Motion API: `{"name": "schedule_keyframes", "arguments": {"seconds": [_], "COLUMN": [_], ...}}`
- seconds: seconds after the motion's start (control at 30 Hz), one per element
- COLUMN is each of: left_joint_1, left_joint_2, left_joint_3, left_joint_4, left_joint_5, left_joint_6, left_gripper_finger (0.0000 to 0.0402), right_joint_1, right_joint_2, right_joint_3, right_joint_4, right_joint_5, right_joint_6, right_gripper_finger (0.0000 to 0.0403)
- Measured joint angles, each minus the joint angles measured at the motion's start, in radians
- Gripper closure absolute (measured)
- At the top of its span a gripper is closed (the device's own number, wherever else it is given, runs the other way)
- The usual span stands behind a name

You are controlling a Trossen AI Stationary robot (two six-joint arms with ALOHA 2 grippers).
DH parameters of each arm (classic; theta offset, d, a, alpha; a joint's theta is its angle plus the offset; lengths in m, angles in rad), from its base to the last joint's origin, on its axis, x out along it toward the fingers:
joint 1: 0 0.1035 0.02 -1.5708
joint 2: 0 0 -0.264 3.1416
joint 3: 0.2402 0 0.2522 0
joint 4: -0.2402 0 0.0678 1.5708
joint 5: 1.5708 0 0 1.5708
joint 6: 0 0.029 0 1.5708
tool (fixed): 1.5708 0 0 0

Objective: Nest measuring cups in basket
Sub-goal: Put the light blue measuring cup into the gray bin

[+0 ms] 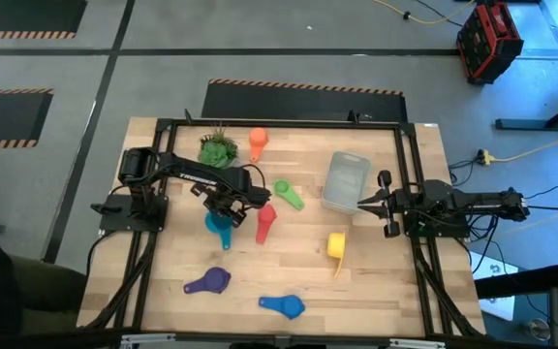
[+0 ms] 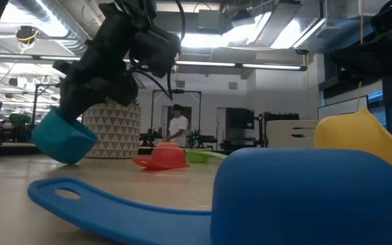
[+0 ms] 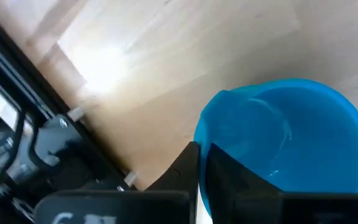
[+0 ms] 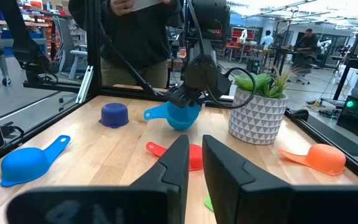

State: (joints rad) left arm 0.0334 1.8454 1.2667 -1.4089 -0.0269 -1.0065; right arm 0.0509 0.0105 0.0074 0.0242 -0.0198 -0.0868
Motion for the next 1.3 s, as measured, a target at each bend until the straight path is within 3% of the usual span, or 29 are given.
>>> {"name": "schedule_keyframes", "arguments": {"seconds": [0.37,0.6,0.73,0.9,1.13,1.3], "left_joint_1": [-0.043,-0.061,-0.06,-0.06,-0.06,-0.06], "left_joint_2": [0.0,0.0,0.0,0.0,0.0,0.0], "left_joint_3": [0.176,0.303,0.333,0.335,0.335,0.335], "left_joint_4": [0.081,0.151,0.247,0.351,0.38,0.411], "left_joint_5": [-0.14,-0.22,-0.292,-0.331,-0.347,-0.362], "left_joint_6": [0.158,0.25,0.307,0.379,0.391,0.415], "left_gripper_finger": [0.0398,0.0398,0.0398,0.0398,0.0398,0.0398], "right_joint_1": [0.0,0.0,0.0,0.0,0.0,0.0], "right_joint_2": [0.0,0.0,0.0,0.015,0.196,0.41], "right_joint_3": [0.0,0.0,0.0,0.045,0.182,0.294], "right_joint_4": [0.004,0.074,0.164,0.193,0.182,0.166], "right_joint_5": [0.0,0.005,0.102,0.132,0.146,0.284], "right_joint_6": [0.014,0.059,0.149,0.135,0.134,0.136], "right_gripper_finger": [0.0336,0.0247,0.0194,0.0167,0.0168,0.0168]}}
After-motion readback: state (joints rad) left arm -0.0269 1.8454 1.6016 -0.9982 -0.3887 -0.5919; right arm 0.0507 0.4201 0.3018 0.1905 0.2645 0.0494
